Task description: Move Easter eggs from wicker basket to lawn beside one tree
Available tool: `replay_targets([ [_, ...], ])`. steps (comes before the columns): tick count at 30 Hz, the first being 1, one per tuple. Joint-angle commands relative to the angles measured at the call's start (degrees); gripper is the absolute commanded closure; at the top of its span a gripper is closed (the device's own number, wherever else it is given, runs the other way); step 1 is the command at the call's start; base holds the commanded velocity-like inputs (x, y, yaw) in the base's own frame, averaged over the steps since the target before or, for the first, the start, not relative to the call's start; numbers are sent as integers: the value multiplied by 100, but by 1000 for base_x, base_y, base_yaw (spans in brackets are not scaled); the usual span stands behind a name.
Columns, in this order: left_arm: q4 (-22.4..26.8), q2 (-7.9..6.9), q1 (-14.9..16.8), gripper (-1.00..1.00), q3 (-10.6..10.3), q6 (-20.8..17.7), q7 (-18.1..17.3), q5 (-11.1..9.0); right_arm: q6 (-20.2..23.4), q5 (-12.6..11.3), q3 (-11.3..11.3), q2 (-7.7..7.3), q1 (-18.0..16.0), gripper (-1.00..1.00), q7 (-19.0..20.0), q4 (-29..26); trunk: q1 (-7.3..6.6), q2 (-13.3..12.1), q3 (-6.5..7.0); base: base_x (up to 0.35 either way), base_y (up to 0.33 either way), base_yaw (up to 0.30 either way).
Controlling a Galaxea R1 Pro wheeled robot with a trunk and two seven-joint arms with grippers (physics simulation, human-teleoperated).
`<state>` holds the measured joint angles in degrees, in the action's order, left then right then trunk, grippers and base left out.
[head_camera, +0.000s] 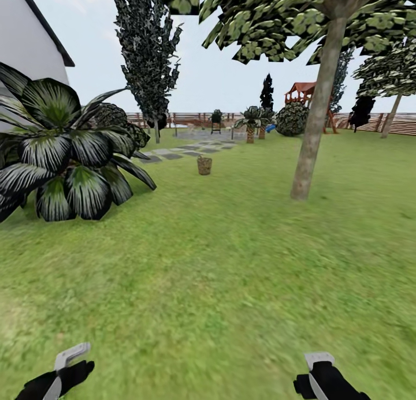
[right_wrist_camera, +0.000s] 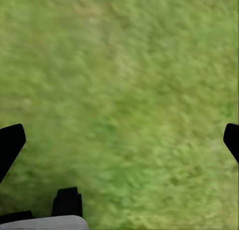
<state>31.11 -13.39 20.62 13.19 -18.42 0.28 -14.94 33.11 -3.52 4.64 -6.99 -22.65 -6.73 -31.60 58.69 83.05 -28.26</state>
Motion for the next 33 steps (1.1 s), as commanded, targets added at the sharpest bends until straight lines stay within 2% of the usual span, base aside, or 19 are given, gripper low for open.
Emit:
replay_targets([
  [1,55,7,2,-100,6,-14,4,-48,30,-35,45,7,-3,-100,-39,-4,3,3,-7,334,0,0],
  [6,273,53,3,-100,-1,-36,12,-54,29,-34,46,31,-3,-100,-39,4,3,3,-7,333,0,0],
  [7,452,102,3,-100,-4,-37,16,-49,29,-34,46,34,-3,-100,-39,5,3,3,-7,329,0,0],
  [8,707,221,3,-100,-3,-38,18,-43,29,-34,46,50,-3,-100,-39,5,3,3,-7,328,0,0],
  [10,843,294,3,-100,-2,39,10,-44,29,-34,46,70,-3,-100,-39,5,3,3,-7,327,0,0],
  [14,796,387,-5,-100,-10,1282,-30,-21,29,-34,50,160,-3,-100,-39,11,3,3,-7,328,0,0],
  [16,834,456,-5,-100,-12,1539,-40,29,29,-34,52,188,-3,-100,-39,13,3,3,-7,328,0,0],
  [18,888,496,-13,-100,-19,1641,-38,105,29,-34,48,195,-3,-100,-39,13,3,3,-7,329,0,0],
  [20,919,530,-24,-100,-51,1414,-23,328,29,-34,47,197,-3,-100,-39,13,3,3,-7,329,0,0],
  [21,999,546,-29,-100,-68,578,-18,528,29,-34,48,197,-3,-100,-43,14,3,3,-7,328,0,0],
  [22,1103,546,-30,-100,-69,72,-26,585,29,-34,50,198,-3,-100,-45,14,3,3,-7,315,0,0],
  [23,1176,547,-30,-100,-70,-157,-30,605,29,-34,51,198,-3,-100,-45,14,3,3,-7,303,0,0],
  [24,1424,547,-31,-100,-71,-692,-40,647,29,-34,53,196,-3,-100,-47,15,3,3,-7,252,0,0],
  [29,1578,548,-32,-100,-71,-958,-39,686,16,-29,34,149,-3,-100,-48,177,3,3,-7,219,0,0],
  [33,1506,575,-32,-100,-77,-1130,-37,686,14,-26,31,175,-3,-100,-48,226,3,3,-7,229,0,0],
])
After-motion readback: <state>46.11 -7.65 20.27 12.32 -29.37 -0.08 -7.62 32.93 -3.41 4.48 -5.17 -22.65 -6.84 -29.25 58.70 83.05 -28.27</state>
